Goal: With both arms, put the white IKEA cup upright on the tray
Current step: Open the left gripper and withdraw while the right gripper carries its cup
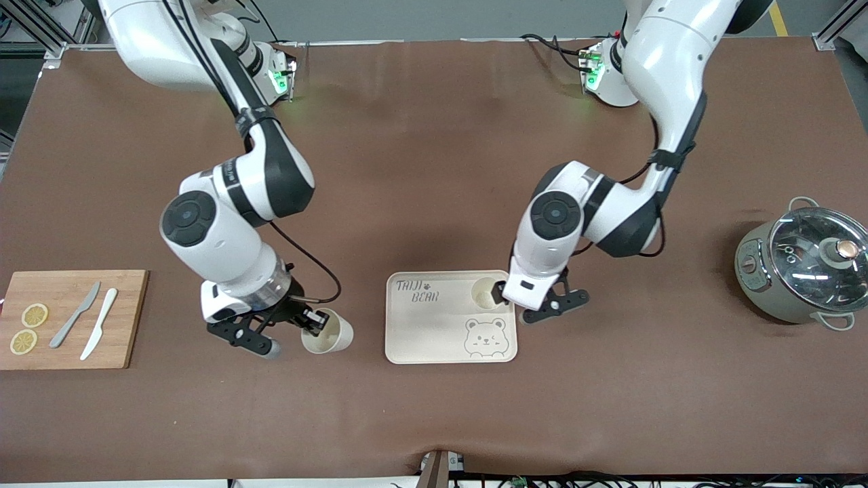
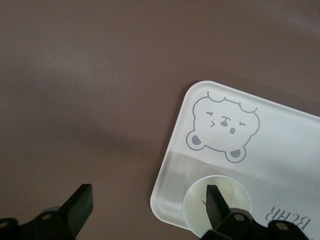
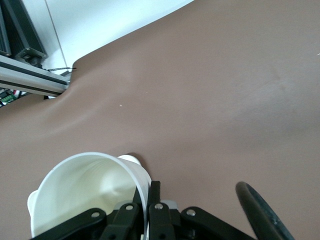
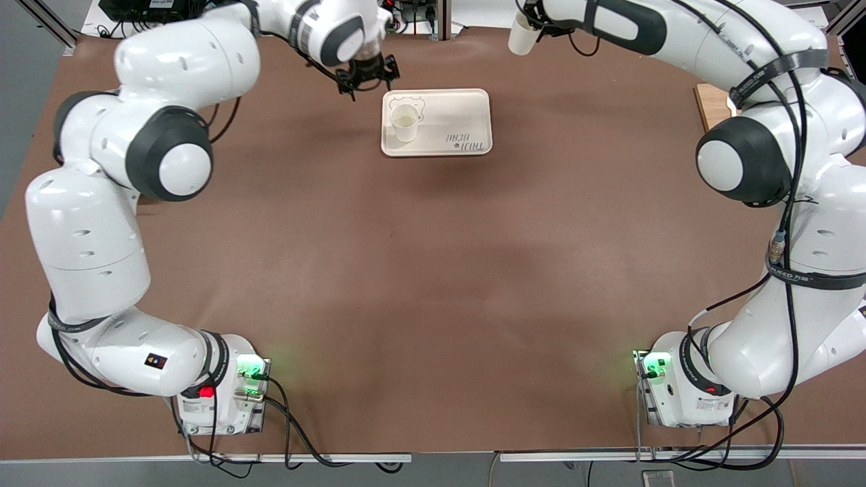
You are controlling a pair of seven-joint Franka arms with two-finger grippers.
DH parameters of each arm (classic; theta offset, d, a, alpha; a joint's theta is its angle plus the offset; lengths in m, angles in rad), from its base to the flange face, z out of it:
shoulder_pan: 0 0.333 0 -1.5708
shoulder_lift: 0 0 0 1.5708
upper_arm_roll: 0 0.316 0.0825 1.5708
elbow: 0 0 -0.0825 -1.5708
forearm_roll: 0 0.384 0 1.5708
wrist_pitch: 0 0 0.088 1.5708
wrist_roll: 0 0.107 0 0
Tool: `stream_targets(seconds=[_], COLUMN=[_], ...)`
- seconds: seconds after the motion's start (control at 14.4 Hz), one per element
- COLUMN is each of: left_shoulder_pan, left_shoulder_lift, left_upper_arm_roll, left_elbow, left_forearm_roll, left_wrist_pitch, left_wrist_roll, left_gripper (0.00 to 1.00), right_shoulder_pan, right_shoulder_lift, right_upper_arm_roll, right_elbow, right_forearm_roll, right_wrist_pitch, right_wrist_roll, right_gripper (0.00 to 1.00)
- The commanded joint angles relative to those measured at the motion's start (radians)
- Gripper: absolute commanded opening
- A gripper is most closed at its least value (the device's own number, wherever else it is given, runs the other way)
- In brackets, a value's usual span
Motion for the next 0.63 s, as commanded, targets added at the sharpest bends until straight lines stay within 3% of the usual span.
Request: stream_targets(seconds=[0.0,0.35,0.56], left_shoulder_pan=[0.102,0.253,0.314], left_shoulder_lift=[-0.074,-0.121,-0.149], left_upper_arm_roll=[-0.006,-0.027,-0.038], left_elbow=[-0.014,-0.015,-0.011], left_forearm_roll=[-0.081,-0.135,-0.148], left_wrist_pitch=[-0.073,-0.119,-0.121], left_wrist_roll=[0.161,0.39,0.447], left_gripper=[1.0,1.0,1.0], right_shoulder_pan=[0.031,0.085,0.103], right_shoulder_lift=[0.043,0.092,0.112], right_upper_arm_roll=[-0.014,-0.014,-0.015], right_elbow=[0.043,0.046,0.046], right_forearm_roll=[-0.018,-0.146,-0.151], right_wrist_pitch=[0.035,0.094,0.121], right_wrist_roll=[0.061,0.146,0.15], right_gripper=[0.0,0.0,0.0])
